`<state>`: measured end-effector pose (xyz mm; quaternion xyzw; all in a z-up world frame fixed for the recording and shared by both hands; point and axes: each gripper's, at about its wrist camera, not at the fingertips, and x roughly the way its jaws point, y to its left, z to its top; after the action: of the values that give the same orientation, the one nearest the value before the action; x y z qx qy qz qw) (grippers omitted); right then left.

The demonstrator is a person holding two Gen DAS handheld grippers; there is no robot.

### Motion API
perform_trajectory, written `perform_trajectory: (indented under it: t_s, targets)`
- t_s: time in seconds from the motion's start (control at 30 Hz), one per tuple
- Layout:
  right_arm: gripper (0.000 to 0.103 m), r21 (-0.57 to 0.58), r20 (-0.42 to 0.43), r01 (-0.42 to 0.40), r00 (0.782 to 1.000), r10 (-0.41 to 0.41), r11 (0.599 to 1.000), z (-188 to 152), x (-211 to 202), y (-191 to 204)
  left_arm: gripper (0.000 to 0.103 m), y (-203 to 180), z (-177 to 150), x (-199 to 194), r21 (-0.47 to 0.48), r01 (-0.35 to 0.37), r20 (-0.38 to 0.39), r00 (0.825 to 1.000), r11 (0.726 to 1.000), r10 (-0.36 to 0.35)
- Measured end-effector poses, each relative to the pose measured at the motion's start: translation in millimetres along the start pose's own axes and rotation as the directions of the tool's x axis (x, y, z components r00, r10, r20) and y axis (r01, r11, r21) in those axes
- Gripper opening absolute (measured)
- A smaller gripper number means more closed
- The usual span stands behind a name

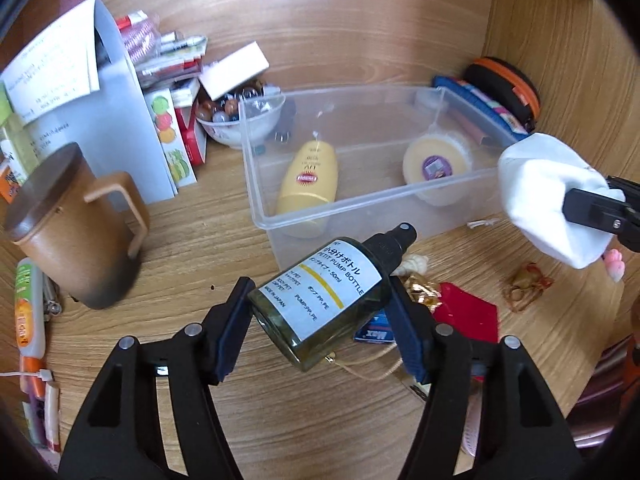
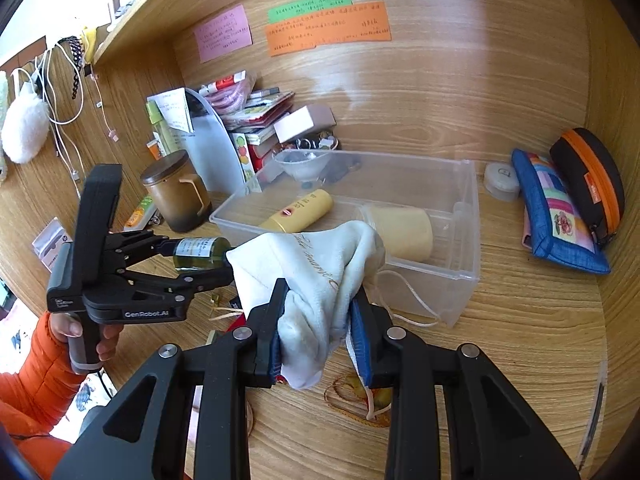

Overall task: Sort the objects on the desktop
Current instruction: 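Grasp the green spray bottle with the left gripper and lift it over the bin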

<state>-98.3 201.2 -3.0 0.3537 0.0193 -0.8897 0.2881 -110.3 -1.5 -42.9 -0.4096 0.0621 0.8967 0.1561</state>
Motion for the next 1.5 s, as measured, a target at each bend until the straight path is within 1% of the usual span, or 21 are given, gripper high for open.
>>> perform_trajectory:
  t_s: [0.17,0.33,0.47,0.63,0.77,0.93,1.07,1.23,1.5]
  targets:
    - [0.026,-0.011,0.026,0.019,0.999,-0.019,1.0,5,-12,3,0.064,-8,7,-24,0.01,0.006,0.047,0.999,1.0,-0.006]
    - [0.026,-0.018,0.058,0.041,0.998,-0.04,0.999,14,-23,3,0.064,-14,19,-46,0.039,-0.016,0.101,0.995,0.999,0.012]
    - [0.026,-0.023,0.08,0.06,0.995,-0.058,0.998,25,-29,0,0.064,-15,28,-56,0.053,-0.028,0.131,0.991,0.998,0.021]
    - [0.026,-0.029,0.098,0.083,0.992,-0.08,0.996,36,-30,-5,0.064,-16,41,-59,0.064,-0.039,0.154,0.988,0.997,0.028]
    - [0.026,-0.031,0.104,0.108,0.989,-0.104,0.994,46,-25,-10,0.064,-14,52,-56,0.067,-0.034,0.162,0.986,0.997,0.023]
    - [0.026,-0.019,0.108,0.111,0.988,-0.109,0.994,57,-18,-20,0.064,-10,63,-50,0.064,-0.037,0.173,0.985,0.997,0.025]
    - [0.026,-0.016,0.097,0.112,0.989,-0.11,0.994,66,-5,-26,0.064,-8,73,-44,0.056,-0.025,0.173,0.985,0.998,0.015]
    - [0.026,-0.015,0.075,0.108,0.991,-0.107,0.994,74,15,-34,0.064,-7,85,-26,0.054,-0.014,0.148,0.989,0.998,0.006]
    - [0.026,-0.027,0.009,0.099,0.995,-0.099,0.995,83,55,-46,0.064,-3,99,11,0.054,-0.014,0.095,0.995,0.998,0.009]
